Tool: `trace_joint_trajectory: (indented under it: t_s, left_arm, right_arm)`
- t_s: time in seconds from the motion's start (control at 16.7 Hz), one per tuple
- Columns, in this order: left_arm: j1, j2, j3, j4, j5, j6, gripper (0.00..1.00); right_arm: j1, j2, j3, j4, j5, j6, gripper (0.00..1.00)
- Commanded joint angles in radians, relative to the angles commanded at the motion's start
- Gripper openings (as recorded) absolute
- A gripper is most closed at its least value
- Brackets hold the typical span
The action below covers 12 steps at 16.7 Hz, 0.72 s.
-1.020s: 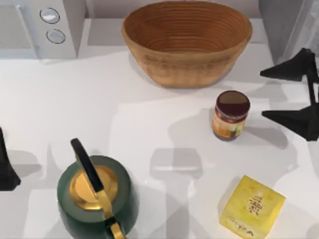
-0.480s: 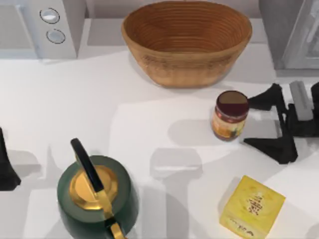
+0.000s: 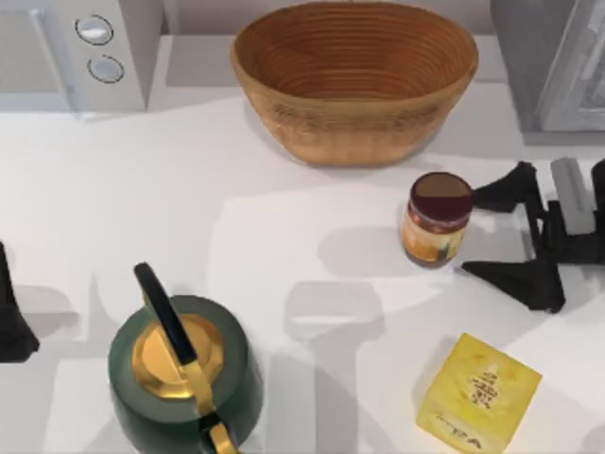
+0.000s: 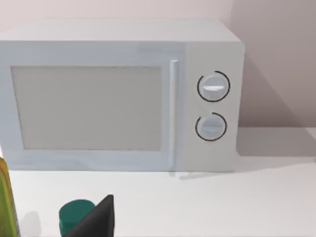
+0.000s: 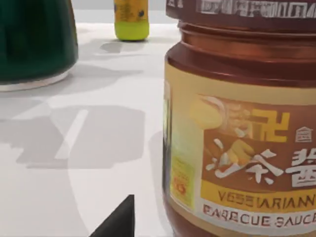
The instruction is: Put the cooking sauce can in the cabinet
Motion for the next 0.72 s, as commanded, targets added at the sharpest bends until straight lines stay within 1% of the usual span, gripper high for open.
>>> trace_joint_trajectory:
  t_s: [0.12,0.3,0.48,0.72]
  left_arm:
    - [0.000,0.000,0.000,0.000,0.000,0.000,1.00]
    - [0.000,0.000,0.000,0.000,0.000,0.000,1.00]
    - [0.000,0.000,0.000,0.000,0.000,0.000,1.00]
    - [0.000,0.000,0.000,0.000,0.000,0.000,1.00]
  right_arm:
    - [0.005,0.007,0.005,-0.025,-0.024,-0.017,1.00]
    - [0.016,0.027,0.033,-0.116,-0.062,-0.090,1.00]
    - [0.029,0.054,0.082,-0.255,-0.075,-0.209,1.00]
    - [0.050,0.099,0.164,-0.494,-0.076,-0.411,1.00]
